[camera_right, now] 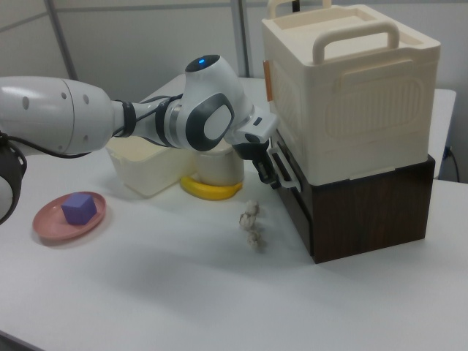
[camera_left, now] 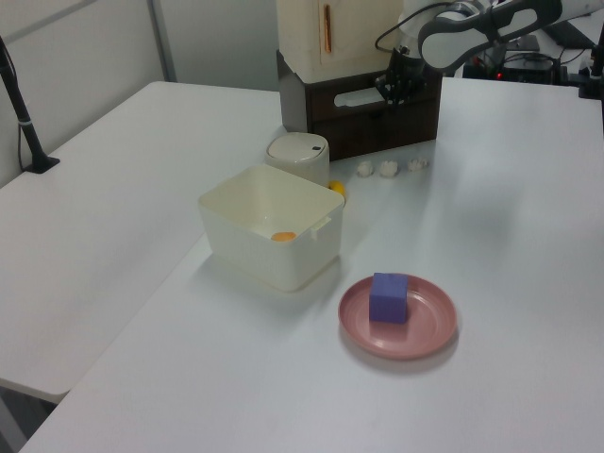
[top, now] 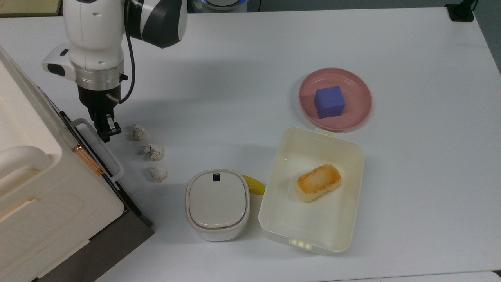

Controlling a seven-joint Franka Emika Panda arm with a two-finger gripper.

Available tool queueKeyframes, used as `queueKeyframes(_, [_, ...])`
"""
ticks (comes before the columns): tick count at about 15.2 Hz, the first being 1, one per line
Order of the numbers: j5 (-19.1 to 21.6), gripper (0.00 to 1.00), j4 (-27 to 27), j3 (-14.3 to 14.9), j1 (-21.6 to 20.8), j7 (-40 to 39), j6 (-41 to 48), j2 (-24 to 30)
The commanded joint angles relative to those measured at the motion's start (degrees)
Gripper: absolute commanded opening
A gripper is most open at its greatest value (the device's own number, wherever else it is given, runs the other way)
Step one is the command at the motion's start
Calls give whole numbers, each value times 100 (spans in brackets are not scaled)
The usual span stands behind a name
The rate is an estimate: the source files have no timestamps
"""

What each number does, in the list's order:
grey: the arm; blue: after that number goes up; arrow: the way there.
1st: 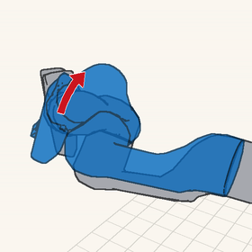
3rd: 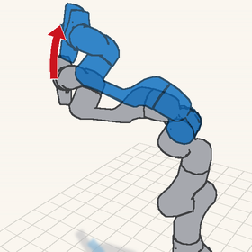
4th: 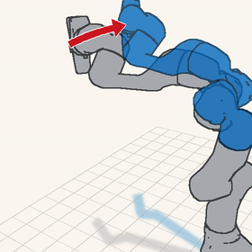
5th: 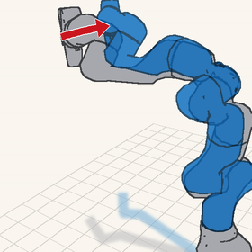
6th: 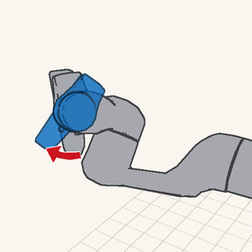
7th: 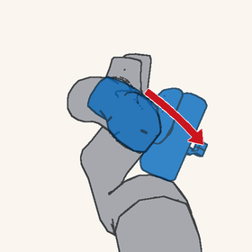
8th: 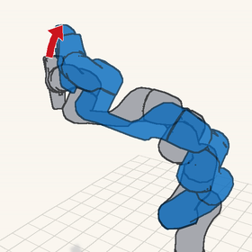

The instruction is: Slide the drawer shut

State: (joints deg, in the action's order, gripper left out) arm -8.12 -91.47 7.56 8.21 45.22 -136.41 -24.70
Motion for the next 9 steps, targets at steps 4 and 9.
queueKeyframes(4, [343, 25, -291, -26, -609, -2804, 1906, 1008])
queueKeyframes(9, [777, 89, -494, -17, -1023, -4179, 3014, 1827])
